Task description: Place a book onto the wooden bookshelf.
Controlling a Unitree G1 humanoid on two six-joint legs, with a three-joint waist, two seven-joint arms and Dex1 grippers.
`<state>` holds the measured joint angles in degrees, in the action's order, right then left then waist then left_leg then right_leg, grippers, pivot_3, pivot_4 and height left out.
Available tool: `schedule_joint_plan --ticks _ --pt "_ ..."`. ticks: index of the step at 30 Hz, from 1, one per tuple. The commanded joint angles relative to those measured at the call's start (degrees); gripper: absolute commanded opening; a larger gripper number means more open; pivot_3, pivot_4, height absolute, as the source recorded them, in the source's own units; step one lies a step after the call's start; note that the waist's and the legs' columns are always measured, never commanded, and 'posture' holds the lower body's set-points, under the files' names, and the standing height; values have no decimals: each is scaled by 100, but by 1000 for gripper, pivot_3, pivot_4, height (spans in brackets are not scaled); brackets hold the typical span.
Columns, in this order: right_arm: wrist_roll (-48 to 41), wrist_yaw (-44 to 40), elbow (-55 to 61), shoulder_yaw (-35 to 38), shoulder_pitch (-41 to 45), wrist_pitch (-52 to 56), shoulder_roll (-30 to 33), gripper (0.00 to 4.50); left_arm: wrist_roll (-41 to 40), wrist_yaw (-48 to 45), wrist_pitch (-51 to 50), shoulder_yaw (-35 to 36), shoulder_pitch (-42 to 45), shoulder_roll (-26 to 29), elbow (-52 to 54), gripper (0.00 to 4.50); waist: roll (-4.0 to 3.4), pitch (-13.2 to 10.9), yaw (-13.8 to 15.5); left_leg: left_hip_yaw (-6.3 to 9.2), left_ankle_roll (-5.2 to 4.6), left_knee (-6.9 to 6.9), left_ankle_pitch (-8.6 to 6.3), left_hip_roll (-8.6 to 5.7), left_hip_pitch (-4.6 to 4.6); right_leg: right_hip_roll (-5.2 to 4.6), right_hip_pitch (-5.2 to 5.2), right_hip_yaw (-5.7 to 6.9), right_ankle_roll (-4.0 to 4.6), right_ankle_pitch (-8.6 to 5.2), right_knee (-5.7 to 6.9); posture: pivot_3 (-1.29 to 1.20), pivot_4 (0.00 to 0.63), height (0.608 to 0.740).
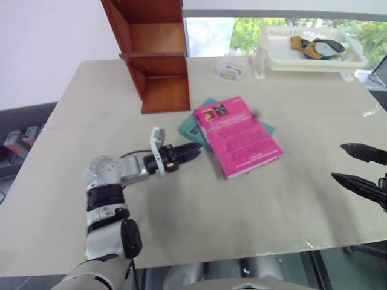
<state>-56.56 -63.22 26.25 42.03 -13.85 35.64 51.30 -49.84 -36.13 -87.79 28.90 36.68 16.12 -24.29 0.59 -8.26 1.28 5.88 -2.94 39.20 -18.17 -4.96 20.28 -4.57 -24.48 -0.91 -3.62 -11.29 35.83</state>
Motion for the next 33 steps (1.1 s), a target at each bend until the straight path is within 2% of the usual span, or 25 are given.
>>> schedule_joint_plan --ticks 1,3,6,7,12,23,26,33 --pt "-50 30 144 205 -20 -56 -9 4500 -290 41 -313 67 80 -179 199 2302 0 0 -20 0 0 0 0 0 1 1 -2 -1 0 0 0 0 150 740" --pt "-57 37 159 240 -39 -52 -1 4500 -311 77 -399 48 77 -232 209 2849 -1 1 -34 0 1 -1 0 2 8 2 -13 -2 0 0 3 0 150 740" --pt "-78 53 199 288 -86 -47 -2 4500 -165 324 -408 21 122 -325 115 4280 -1 1 -37 -2 1 0 0 1 8 1 -13 -2 0 0 3 0 150 740" --pt "-81 66 219 297 -106 -50 -12 4500 -132 375 -410 15 144 -335 50 4400 -1 1 -35 -2 1 0 0 1 9 1 -13 -2 0 0 3 0 150 740" --pt "-89 120 280 307 -147 -57 -47 4500 -42 484 -283 -67 235 -423 -217 4400 -1 1 -32 -2 1 0 0 1 8 2 -13 -1 0 0 3 0 150 740" --pt "-153 163 288 281 -66 -63 -52 4500 314 418 651 -133 933 -743 -1765 4400 -23 14 101 -3 1 2 1 -2 8 1 -11 5 -1 0 4 0 150 740" --pt "-153 174 308 301 -75 -59 -60 4500 321 314 689 -192 1024 -719 -1900 3561 -27 17 115 -2 1 2 1 -3 8 0 -10 6 -1 0 5 0 150 740" --pt "-165 183 354 370 -154 -56 -103 4500 204 29 308 -252 935 -510 -1791 248 -27 17 101 -2 1 3 1 -2 8 1 -10 6 -1 1 7 0 150 740"
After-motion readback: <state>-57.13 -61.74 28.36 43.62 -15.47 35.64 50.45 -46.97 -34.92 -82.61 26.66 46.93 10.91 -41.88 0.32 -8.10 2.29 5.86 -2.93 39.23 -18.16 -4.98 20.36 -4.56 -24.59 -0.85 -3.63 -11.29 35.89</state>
